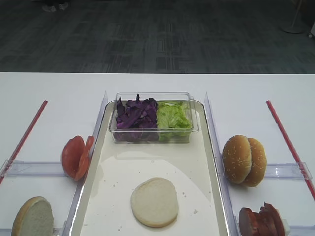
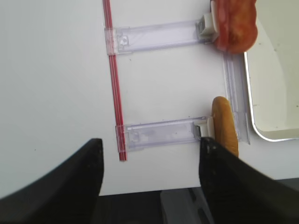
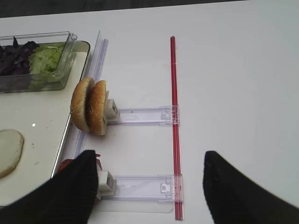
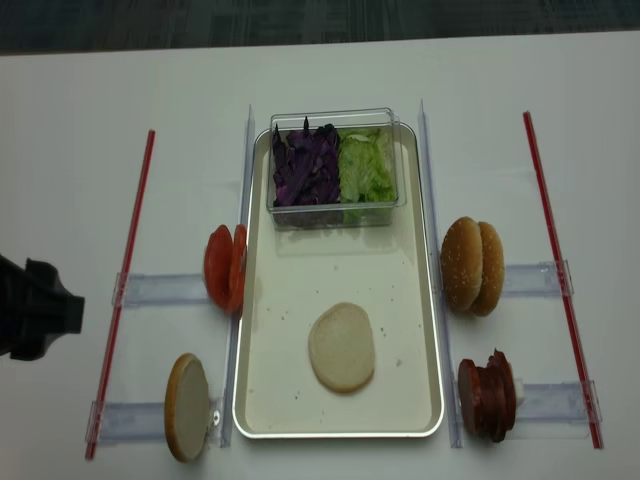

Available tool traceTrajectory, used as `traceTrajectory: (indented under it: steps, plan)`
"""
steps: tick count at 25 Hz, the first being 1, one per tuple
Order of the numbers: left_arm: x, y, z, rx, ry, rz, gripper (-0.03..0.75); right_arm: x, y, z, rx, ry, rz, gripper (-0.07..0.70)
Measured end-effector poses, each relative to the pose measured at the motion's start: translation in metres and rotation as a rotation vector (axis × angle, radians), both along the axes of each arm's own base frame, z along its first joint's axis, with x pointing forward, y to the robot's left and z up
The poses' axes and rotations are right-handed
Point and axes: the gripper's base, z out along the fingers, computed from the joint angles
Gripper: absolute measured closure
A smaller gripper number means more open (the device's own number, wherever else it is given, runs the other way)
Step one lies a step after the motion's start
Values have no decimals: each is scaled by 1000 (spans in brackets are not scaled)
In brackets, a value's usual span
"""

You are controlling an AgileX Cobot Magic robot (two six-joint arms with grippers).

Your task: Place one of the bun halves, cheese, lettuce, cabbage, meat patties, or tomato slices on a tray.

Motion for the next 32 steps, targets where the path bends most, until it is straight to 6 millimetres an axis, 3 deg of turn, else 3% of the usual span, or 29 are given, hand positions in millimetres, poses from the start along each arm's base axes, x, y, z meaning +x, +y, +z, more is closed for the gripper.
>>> traceTrajectory:
  steps: [6,20,32]
  plan:
    - [-19,2,3,-7,-56,0,293,0,0,0,0,0,0,127]
    - [-81,5,-32,-42,-194,4,293,0,0,0,-2,0,1,127]
    - [-109,8,-52,-51,-294,3,293,0,0,0,-4,0,3,127]
